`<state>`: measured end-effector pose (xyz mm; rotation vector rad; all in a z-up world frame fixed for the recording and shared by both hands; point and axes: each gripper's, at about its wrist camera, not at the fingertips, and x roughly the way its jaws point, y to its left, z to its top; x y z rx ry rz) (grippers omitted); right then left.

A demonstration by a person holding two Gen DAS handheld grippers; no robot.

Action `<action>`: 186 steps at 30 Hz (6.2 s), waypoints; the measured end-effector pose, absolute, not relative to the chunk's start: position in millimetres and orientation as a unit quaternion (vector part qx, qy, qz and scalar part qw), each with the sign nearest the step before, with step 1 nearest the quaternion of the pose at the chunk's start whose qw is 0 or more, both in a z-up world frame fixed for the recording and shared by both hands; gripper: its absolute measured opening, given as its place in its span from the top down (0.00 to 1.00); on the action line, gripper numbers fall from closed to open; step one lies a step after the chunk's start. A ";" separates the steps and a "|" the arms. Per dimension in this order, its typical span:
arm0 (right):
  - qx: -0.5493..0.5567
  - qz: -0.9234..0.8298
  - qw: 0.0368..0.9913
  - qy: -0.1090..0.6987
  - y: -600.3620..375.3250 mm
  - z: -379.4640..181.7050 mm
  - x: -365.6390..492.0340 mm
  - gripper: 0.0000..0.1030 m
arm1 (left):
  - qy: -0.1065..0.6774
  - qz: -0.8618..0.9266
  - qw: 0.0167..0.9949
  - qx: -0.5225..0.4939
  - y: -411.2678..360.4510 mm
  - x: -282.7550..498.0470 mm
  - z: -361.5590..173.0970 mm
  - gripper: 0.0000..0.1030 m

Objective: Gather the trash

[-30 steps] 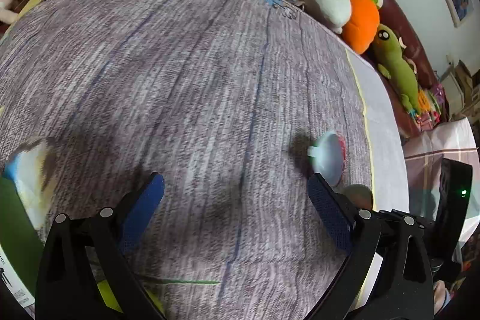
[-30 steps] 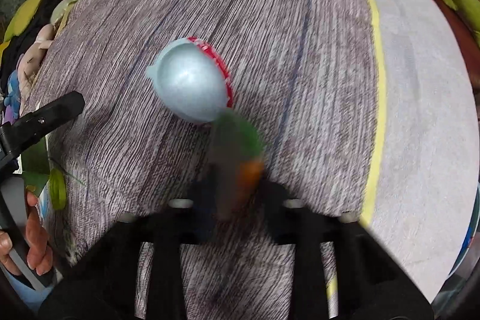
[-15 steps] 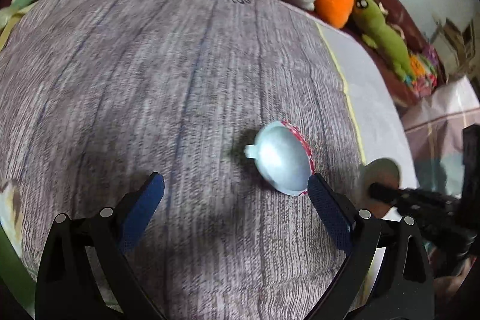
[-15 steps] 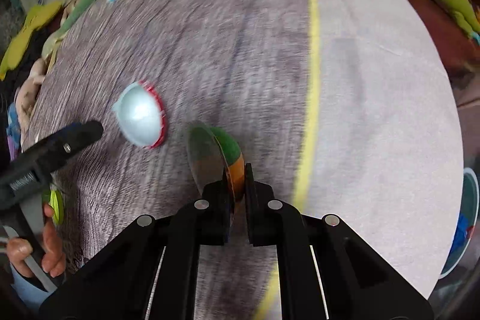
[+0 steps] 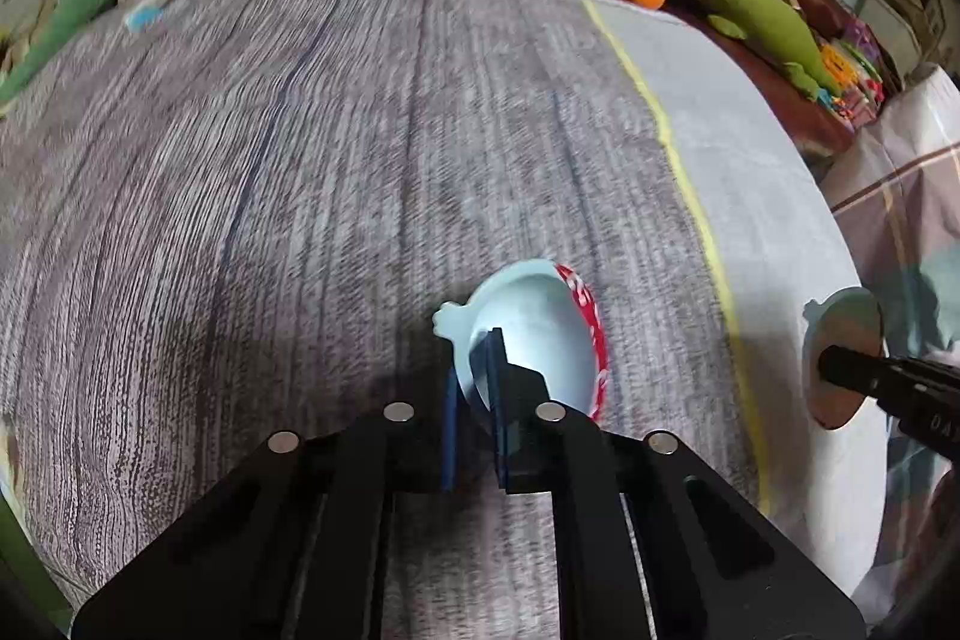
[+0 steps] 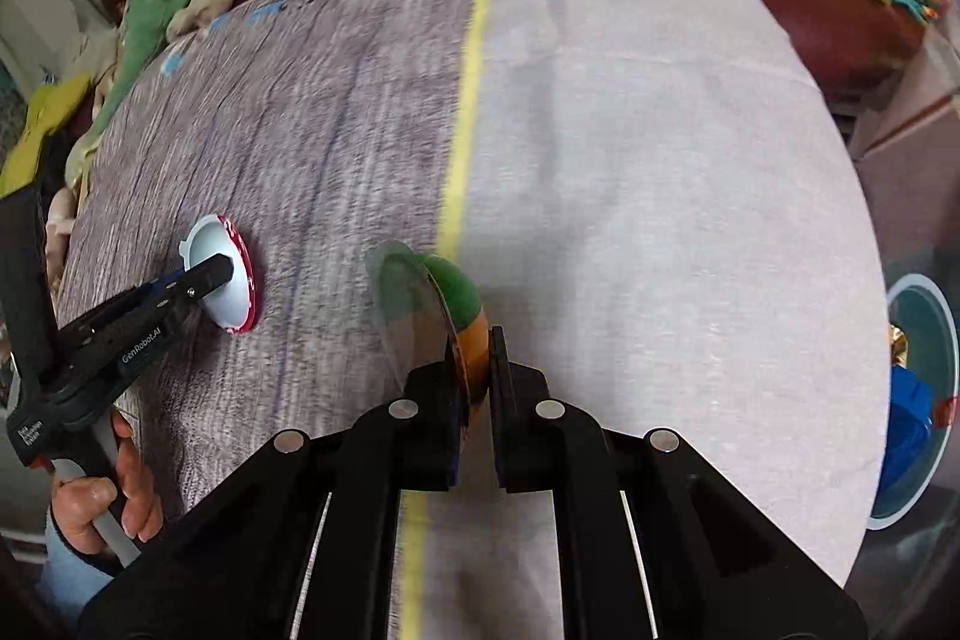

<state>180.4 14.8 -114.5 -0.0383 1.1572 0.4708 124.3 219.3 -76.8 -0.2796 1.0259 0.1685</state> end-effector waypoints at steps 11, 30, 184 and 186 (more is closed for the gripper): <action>0.036 0.187 0.831 0.522 -77.4 -102.4 191.9 0.92 | 0.484 0.035 0.867 -0.112 149.7 140.0 -57.1 0.94; 0.176 0.029 0.867 0.466 -337.9 -93.8 171.1 0.92 | 0.502 -0.170 0.847 0.027 -112.4 188.3 -40.5 0.94; 0.071 -0.007 0.885 0.460 -368.8 -79.6 84.7 0.08 | 0.499 -0.154 0.853 0.008 -153.1 134.2 -38.4 0.04; 0.070 -0.006 0.884 0.462 -368.3 -81.1 86.4 0.08 | 0.500 -0.153 0.852 0.009 -152.9 135.5 -40.0 0.04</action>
